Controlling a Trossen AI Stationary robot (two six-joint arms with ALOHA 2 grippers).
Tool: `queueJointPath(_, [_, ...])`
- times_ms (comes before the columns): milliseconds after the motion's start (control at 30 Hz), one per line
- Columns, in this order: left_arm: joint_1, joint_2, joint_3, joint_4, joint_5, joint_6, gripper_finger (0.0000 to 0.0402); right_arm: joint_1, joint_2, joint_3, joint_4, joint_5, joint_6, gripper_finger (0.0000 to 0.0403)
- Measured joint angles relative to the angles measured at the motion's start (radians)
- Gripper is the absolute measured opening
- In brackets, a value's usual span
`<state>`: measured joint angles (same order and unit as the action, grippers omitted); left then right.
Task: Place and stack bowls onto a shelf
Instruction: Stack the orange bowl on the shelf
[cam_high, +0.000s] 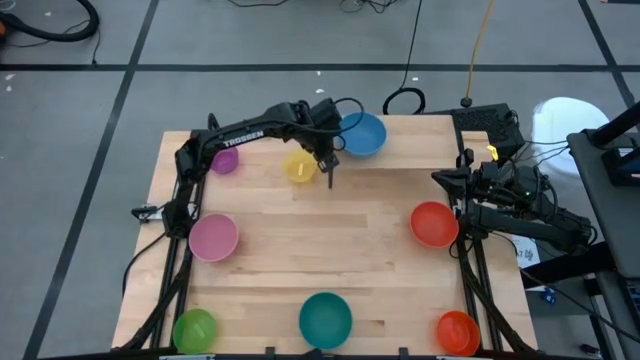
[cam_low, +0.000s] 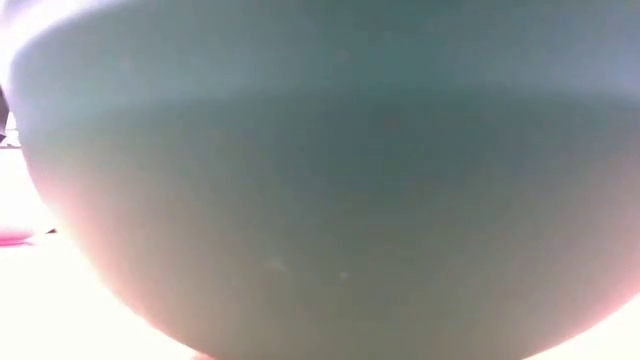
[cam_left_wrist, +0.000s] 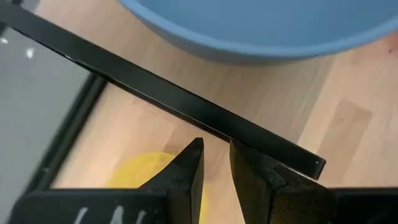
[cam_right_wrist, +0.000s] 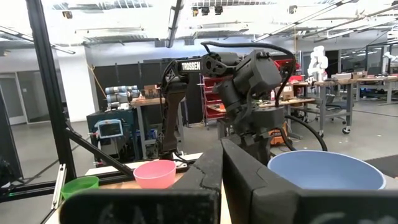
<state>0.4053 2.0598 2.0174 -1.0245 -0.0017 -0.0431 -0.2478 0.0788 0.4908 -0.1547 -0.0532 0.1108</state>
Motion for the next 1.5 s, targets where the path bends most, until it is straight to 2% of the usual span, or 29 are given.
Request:
queueJointPath(167, [0.001,-0.002,0.0,-0.037,-0.001,0.019,0.0086,0.0,0.0,0.0,0.0,0.0,0.0,0.0])
queueJointPath(367, [0.004,-0.052,0.001,-0.178,-0.002,0.012,0.0086,0.0,0.0,0.0,0.005,0.001,-0.014,0.0])
queueJointPath(733, [-0.008,-0.24,0.002,-0.381,-0.015,-0.029,0.0086,0.0,0.0,0.0,-0.025,0.0,0.032,0.0])
queueJointPath(967, [-0.043,-0.348,0.002,-0.466,-0.016,-0.101,0.0086,0.0,0.023,0.027,-0.145,-0.001,0.077,0.0])
queueJointPath(1233, [-0.13,-0.386,0.001,-0.545,-0.016,-0.141,0.0086,0.0,0.162,0.18,-0.295,-0.018,0.037,0.0])
queueJointPath(1367, [-0.18,-0.395,0.0,-0.547,-0.016,-0.139,0.0086,0.0,0.252,0.269,-0.375,-0.093,0.043,0.0])
queueJointPath(1500, [-0.22,-0.401,-0.042,-0.545,-0.016,-0.142,0.0086,0.001,0.351,0.356,-0.538,-0.188,0.078,0.0])
